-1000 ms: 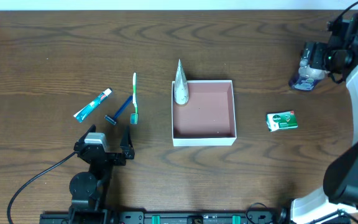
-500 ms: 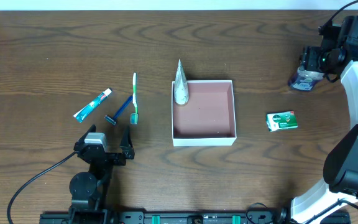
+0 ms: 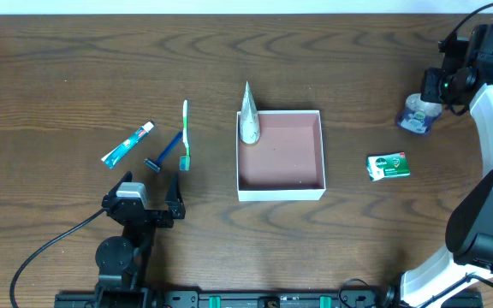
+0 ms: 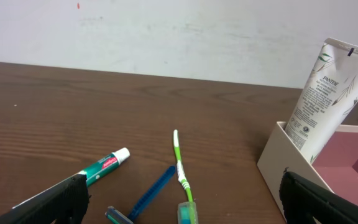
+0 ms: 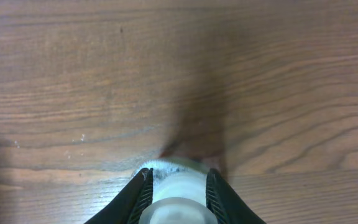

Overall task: Pack container
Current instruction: 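Carry the soap bottle into the box beside the tube and release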

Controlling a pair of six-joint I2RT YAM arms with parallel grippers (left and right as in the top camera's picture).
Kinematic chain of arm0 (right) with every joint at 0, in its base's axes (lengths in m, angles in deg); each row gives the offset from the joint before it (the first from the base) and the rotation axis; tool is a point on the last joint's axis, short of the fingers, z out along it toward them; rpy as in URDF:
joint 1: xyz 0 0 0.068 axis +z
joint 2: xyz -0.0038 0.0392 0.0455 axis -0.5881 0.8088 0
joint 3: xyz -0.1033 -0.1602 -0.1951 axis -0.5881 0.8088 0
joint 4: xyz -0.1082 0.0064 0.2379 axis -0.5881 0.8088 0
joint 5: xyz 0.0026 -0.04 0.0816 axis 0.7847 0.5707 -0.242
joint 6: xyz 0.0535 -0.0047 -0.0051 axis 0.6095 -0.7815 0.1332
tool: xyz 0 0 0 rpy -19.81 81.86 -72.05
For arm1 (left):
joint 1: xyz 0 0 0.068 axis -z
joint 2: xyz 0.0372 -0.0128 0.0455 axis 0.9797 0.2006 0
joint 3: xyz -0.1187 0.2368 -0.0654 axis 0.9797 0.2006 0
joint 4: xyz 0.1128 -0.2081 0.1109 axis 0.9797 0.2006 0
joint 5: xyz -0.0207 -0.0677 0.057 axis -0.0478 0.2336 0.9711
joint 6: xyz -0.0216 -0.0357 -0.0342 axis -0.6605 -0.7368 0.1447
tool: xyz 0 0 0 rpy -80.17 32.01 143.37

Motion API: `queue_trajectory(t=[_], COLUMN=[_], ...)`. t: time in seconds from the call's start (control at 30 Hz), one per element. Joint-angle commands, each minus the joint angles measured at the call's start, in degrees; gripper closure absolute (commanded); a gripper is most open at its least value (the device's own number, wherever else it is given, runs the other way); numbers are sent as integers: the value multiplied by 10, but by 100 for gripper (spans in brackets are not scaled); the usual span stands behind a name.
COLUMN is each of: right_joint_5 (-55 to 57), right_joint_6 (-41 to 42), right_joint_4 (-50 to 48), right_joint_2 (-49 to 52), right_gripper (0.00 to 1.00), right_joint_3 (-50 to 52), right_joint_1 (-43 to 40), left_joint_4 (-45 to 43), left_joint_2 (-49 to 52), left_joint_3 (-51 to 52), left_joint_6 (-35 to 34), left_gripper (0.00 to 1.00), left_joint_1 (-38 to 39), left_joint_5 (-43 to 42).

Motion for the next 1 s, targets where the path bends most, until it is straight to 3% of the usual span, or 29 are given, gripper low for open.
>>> queue_trajectory(t=[0.0,0.27,0.5,0.77,0.97], right_joint_5=[-13,-23,-43,-55,45], right_joint_6=[-2,-2,-2,57,127], right_joint_4=[-3,-6,-9,-1,8], right_joint_2=[2,-51,-174,-274,-261], right_gripper=[99,99,99,99,99], right_joint_3=[-1,-6,-7,-7,7], right_joint_1=[0,25,94,258,372], left_joint_4=[21,21,21,21,21], left_joint_2=[0,0,0,0,0], left_joint_3=[9,9,9,9,9], left_joint_6=[-5,-5,-5,-5,-5], left_gripper=[2,2,2,2,2], left_joint_1=[-3,-3,-3,-3,-3], left_joint_5=[-10,-10,-10,-10,-10])
